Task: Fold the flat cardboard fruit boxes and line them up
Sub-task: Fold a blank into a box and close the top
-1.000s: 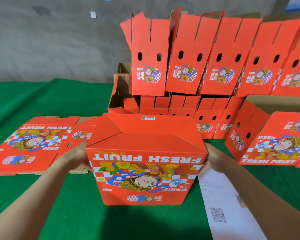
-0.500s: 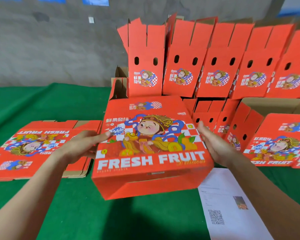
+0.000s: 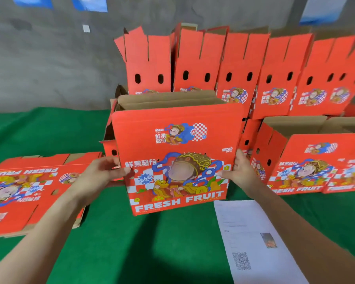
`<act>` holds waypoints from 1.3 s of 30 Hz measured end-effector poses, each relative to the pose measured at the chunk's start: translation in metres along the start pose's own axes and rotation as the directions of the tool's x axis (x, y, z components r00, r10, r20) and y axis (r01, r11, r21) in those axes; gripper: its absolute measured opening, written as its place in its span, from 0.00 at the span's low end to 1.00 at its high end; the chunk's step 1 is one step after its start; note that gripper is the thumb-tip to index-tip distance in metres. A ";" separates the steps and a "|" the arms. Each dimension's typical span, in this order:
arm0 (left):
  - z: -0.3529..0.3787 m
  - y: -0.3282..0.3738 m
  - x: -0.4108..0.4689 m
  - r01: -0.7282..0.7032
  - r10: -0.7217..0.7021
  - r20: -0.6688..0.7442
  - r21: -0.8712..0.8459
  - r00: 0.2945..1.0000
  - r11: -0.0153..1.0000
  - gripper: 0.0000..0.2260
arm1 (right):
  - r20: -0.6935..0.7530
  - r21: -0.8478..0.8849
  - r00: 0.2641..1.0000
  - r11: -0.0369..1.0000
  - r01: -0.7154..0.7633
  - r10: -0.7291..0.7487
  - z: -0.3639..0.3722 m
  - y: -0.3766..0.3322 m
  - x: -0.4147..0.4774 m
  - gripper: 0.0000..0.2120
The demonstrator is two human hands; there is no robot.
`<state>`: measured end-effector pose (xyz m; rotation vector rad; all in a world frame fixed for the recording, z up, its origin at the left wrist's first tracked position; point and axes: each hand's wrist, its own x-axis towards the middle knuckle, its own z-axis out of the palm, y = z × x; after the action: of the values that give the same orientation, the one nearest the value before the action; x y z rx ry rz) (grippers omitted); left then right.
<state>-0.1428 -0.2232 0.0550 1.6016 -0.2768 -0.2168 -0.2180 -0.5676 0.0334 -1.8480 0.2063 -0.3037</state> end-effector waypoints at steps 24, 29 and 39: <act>0.340 0.172 0.104 -0.244 0.283 0.197 -0.201 0.939 0.949 0.11 | -0.452 -0.534 0.708 0.800 0.273 -0.543 -0.151 -0.051 0.042 0.54; 0.431 0.185 0.131 -0.227 0.268 0.222 -0.195 0.937 0.954 0.13 | -0.642 -0.507 0.619 0.856 0.099 -0.453 -0.190 -0.040 0.076 0.53; 0.536 0.190 0.190 -0.170 0.117 0.558 0.045 0.822 0.984 0.04 | -0.771 -0.453 0.545 0.886 -0.103 -0.330 -0.311 -0.002 0.132 0.46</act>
<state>-0.1352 -0.7981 0.2237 1.5718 -0.8687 -0.5625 -0.1893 -0.8892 0.1338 -2.0312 0.8903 -1.3612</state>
